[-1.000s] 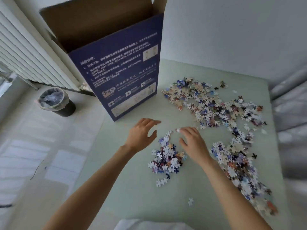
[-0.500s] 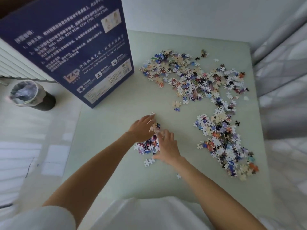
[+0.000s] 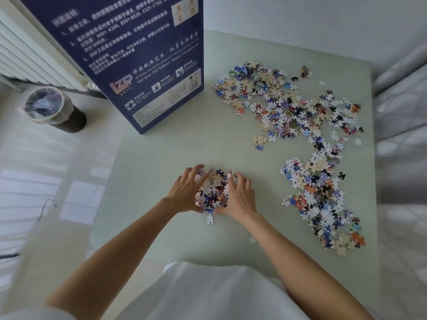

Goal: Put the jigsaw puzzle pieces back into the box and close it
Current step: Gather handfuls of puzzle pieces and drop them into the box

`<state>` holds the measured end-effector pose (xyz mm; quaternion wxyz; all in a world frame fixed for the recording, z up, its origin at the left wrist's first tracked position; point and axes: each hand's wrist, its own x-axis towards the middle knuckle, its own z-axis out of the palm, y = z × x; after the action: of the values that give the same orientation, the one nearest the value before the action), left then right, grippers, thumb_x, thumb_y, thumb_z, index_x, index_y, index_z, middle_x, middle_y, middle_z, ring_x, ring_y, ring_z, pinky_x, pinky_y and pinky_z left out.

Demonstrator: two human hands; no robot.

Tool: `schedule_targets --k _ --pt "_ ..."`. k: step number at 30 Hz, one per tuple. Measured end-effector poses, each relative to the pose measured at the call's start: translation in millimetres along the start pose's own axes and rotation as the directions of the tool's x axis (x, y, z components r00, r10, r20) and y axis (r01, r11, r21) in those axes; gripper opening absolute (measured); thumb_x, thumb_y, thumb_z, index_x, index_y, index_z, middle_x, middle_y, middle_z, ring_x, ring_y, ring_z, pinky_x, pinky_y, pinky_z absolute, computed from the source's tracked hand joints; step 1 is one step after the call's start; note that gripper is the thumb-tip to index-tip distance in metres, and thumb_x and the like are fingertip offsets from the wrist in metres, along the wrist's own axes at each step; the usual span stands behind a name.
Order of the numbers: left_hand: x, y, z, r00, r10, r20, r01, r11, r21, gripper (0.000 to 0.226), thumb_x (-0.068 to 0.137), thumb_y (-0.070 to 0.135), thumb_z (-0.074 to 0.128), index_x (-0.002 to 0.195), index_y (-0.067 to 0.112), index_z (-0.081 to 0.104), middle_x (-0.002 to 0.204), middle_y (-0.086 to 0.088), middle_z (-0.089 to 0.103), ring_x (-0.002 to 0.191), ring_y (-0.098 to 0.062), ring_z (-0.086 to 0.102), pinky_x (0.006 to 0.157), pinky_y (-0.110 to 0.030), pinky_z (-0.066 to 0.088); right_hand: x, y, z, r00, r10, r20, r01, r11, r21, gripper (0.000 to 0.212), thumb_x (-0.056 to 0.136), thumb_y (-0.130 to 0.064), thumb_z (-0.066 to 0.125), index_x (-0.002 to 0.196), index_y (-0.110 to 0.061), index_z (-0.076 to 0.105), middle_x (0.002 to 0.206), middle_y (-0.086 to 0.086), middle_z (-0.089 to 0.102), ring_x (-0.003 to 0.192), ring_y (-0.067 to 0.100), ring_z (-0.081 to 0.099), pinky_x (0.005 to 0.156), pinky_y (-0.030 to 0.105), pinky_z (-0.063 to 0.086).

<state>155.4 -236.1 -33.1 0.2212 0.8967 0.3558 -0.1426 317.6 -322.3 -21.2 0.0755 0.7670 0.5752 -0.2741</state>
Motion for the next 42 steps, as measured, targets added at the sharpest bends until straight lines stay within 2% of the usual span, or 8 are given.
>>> schedule_targets --k 3,9,13,18,23,31,38,42 --pt "-2 -1 0 0.996 -0.084 0.04 0.087 0.992 -0.087 0.126 0.057 0.054 0.081 0.149 0.021 0.003 0.143 -0.005 0.021 0.123 -0.024 0.027 0.096 -0.033 0.045 -2 -11 3 0.998 0.018 0.052 -0.018 1.0 -0.001 0.126 0.058 -0.054 0.079 0.147 -0.012 0.0 0.143 0.013 0.015 0.121 0.03 0.027 0.092 0.038 0.042" --pt "0 11 2 0.992 -0.117 0.04 0.123 0.947 -0.298 0.095 0.072 0.03 0.077 0.147 0.019 0.021 0.137 -0.006 0.03 0.118 -0.026 0.04 0.097 -0.031 0.04 8 -25 2 0.998 -0.037 0.058 0.03 0.994 0.108 0.107 0.071 -0.026 0.079 0.147 -0.013 0.004 0.132 0.012 0.026 0.114 0.031 0.035 0.084 0.035 0.046" --pt "3 14 2 0.988 -0.154 -0.021 0.136 0.923 -0.361 0.077 0.079 0.025 0.07 0.143 0.017 0.03 0.131 -0.008 0.039 0.117 -0.026 0.045 0.094 -0.029 0.04 16 -23 -5 0.995 -0.072 0.066 0.066 0.994 0.09 0.089 0.071 -0.027 0.079 0.137 -0.012 0.023 0.126 0.013 0.031 0.11 0.03 0.04 0.081 0.036 0.047" --pt "4 15 4 0.981 -0.188 -0.043 0.156 0.904 -0.397 0.069 0.078 0.024 0.07 0.138 0.017 0.038 0.123 -0.007 0.047 0.112 -0.026 0.049 0.091 -0.029 0.041 21 -23 -9 0.996 -0.089 0.007 0.088 0.994 0.058 0.071 0.071 -0.029 0.079 0.126 -0.013 0.036 0.123 0.011 0.032 0.107 0.028 0.04 0.076 0.035 0.047" --pt "1 15 6 0.98 -0.184 -0.076 0.137 0.9 -0.413 0.066 0.078 0.025 0.072 0.135 0.019 0.041 0.12 -0.006 0.053 0.109 -0.025 0.053 0.09 -0.031 0.042 23 -23 -7 0.992 -0.123 0.008 0.121 0.989 0.085 0.069 0.072 -0.025 0.079 0.126 -0.012 0.037 0.121 0.009 0.04 0.106 0.026 0.05 0.079 0.033 0.047" --pt "2 15 11 0.974 -0.144 -0.176 0.072 0.93 -0.361 0.038 0.084 0.03 0.067 0.12 0.02 0.058 0.106 -0.002 0.062 0.096 -0.024 0.058 0.079 -0.031 0.045 15 -14 -2 0.992 -0.118 -0.042 0.124 0.972 0.201 0.058 0.075 -0.022 0.076 0.124 -0.015 0.045 0.114 0.005 0.051 0.102 0.024 0.055 0.081 0.032 0.047" --pt "5 12 5 0.975 -0.146 -0.17 0.074 0.927 -0.368 0.036 0.089 0.034 0.059 0.123 0.02 0.059 0.103 -0.004 0.067 0.091 -0.027 0.063 0.074 -0.03 0.044 16 -9 -3 0.978 -0.173 -0.113 0.193 0.961 0.199 0.051 0.082 -0.022 0.07 0.129 -0.019 0.051 0.107 0.004 0.058 0.09 0.022 0.059 0.074 0.027 0.047" --pt "6 10 5 0.966 -0.201 -0.164 0.119 0.905 -0.409 0.024 0.089 0.03 0.061 0.11 0.018 0.064 0.094 -0.002 0.07 0.084 -0.025 0.064 0.07 -0.029 0.046 18 -6 -8 0.981 -0.153 -0.115 0.176 0.959 0.222 0.047 0.081 -0.02 0.07 0.125 -0.017 0.055 0.107 0.004 0.064 0.089 0.02 0.062 0.079 0.028 0.051"
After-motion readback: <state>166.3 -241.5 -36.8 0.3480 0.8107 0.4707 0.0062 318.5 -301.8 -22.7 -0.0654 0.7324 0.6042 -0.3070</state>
